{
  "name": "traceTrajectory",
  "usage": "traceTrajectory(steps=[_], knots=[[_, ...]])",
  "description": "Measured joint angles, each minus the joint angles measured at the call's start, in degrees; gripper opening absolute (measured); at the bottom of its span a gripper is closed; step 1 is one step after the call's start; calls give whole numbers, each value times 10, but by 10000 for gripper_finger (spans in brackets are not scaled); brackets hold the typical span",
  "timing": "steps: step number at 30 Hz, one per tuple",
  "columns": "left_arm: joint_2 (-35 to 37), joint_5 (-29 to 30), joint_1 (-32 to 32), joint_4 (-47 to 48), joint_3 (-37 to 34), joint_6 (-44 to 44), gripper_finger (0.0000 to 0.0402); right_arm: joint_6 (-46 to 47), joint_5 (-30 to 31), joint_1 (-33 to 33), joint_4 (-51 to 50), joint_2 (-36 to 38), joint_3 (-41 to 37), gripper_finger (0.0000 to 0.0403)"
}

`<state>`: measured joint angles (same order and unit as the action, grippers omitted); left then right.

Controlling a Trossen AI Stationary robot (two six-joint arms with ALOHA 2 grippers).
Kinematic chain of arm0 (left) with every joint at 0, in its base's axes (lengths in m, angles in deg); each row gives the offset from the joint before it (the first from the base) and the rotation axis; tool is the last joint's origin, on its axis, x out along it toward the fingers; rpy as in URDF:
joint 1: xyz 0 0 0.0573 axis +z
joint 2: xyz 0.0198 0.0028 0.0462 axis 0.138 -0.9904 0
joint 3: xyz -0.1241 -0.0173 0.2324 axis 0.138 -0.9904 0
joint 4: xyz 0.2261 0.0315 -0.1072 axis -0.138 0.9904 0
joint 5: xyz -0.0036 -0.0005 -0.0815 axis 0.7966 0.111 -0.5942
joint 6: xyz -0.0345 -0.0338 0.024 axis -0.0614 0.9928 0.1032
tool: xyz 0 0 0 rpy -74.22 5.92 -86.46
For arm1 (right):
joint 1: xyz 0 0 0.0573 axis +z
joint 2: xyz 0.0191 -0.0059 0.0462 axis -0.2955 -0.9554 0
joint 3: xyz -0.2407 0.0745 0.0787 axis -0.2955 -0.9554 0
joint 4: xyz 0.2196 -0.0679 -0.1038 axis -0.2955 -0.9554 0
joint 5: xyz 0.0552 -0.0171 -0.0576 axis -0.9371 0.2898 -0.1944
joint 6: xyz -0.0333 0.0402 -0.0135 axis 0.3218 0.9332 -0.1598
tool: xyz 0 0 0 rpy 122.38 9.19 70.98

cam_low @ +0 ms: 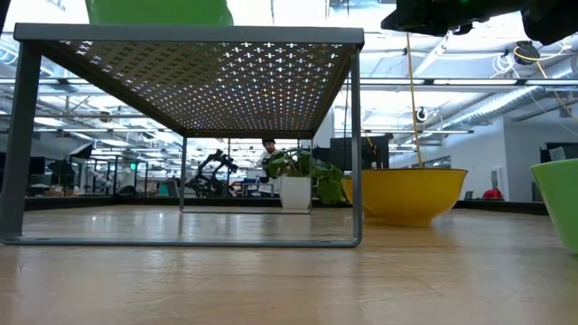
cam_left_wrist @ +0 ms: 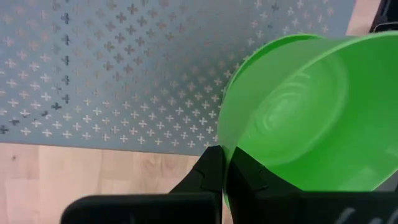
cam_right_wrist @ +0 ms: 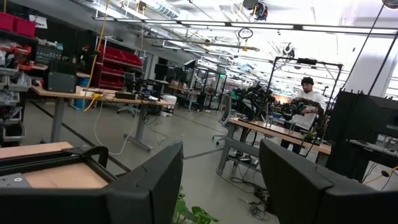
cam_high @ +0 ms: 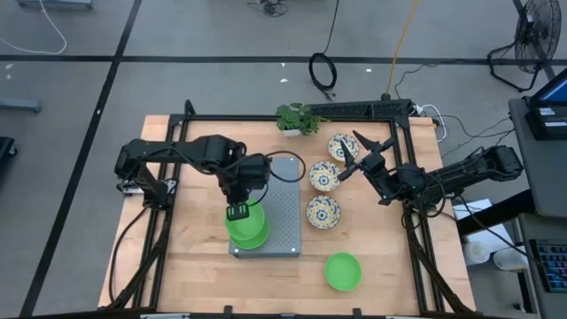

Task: Pick & Place Mini bowls
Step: Stack the top green bowl on the green bowl on the shelf

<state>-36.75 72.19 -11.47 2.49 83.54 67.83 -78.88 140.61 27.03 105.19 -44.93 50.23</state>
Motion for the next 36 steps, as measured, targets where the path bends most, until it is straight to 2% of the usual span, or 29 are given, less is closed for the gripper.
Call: traceTrajectory(steps=[15,20,28,32,36], knots=[[0,1,-35,0,-4,28,3,0,0,0,0,0,0,199],[0,44,-51,0,-4,31,3,0,0,0,0,0,0,199],[0,48,-52,0,-4,38,3,0,1,0,0,0,0,199],[0,78,-53,-1,-4,49,4,0,1,0,0,0,0,199],[0,80,-55,0,-4,46,4,0,1,0,0,0,0,199]])
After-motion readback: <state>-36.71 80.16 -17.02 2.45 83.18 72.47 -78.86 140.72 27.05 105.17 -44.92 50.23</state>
